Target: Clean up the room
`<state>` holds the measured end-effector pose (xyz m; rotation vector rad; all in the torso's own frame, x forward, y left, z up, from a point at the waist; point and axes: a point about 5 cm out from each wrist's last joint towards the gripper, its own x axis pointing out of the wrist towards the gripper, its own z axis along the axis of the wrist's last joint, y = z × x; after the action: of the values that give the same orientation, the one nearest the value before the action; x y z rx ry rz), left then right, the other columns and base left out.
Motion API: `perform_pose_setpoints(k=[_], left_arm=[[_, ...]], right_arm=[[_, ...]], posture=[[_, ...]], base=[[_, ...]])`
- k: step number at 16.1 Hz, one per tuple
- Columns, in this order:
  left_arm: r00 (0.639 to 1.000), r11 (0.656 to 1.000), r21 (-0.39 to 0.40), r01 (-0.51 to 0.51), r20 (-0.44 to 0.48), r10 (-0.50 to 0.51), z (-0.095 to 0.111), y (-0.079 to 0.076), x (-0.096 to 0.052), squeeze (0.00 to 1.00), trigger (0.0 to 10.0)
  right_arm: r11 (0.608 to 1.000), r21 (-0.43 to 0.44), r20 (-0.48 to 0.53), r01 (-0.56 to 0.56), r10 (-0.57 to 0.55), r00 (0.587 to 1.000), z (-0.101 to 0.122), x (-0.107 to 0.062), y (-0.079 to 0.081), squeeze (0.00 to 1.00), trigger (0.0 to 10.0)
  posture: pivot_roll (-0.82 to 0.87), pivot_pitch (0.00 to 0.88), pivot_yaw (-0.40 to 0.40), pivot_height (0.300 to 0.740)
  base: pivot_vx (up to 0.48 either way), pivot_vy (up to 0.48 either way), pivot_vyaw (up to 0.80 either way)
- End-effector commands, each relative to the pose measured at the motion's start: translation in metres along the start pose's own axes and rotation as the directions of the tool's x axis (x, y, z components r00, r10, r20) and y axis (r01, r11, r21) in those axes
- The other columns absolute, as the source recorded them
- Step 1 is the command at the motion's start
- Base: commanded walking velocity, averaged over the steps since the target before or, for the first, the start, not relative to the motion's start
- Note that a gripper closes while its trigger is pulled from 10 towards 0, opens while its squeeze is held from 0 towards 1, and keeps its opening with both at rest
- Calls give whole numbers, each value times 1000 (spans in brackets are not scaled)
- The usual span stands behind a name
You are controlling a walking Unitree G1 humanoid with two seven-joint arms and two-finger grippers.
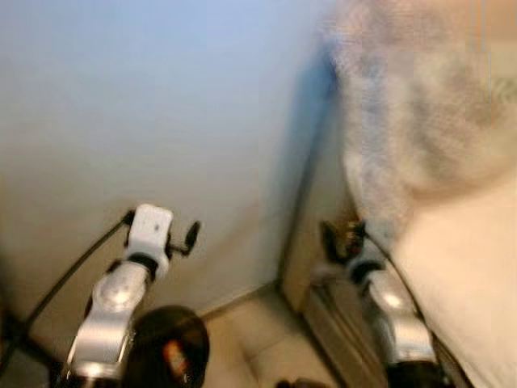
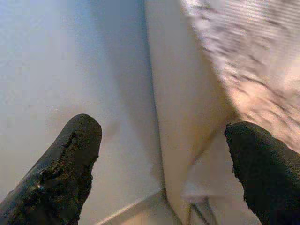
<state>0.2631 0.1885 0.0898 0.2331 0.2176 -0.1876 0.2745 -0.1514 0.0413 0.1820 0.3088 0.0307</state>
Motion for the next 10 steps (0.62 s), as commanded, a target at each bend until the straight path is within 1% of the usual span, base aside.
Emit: perform_pose_setpoints(k=[1,3,6,8,10], left_arm=[[1000,1000,7,16,13,-16,3,-5,1,0,10000],[1000,1000,8,14,18,-14,4,-4,1,0,10000],[1000,1000,19,-2,7,2,-1,-2,-2,0,10000],[1000,1000,2,-14,3,14,-2,0,-3,0,10000],[1000,999,-9,-30,6,30,-1,2,-3,0,10000]], right_arm=[[999,-21,27,43,-42,999,7,1,-11,1000,10000],[998,-23,32,54,-54,998,9,1,-14,1000,10000],[997,-55,23,59,-58,998,4,-1,-18,1000,10000],[996,-53,33,77,-76,997,7,-2,-22,1000,10000],[995,-62,42,76,-74,996,8,-2,-22,1000,10000]], posture=[[52,0,-1,740],[53,0,-2,740],[49,0,5,740],[52,0,0,740],[52,0,2,740]], base=[[0,0,-744],[0,0,-744],[0,0,-746],[0,0,-744],[0,0,-744]])
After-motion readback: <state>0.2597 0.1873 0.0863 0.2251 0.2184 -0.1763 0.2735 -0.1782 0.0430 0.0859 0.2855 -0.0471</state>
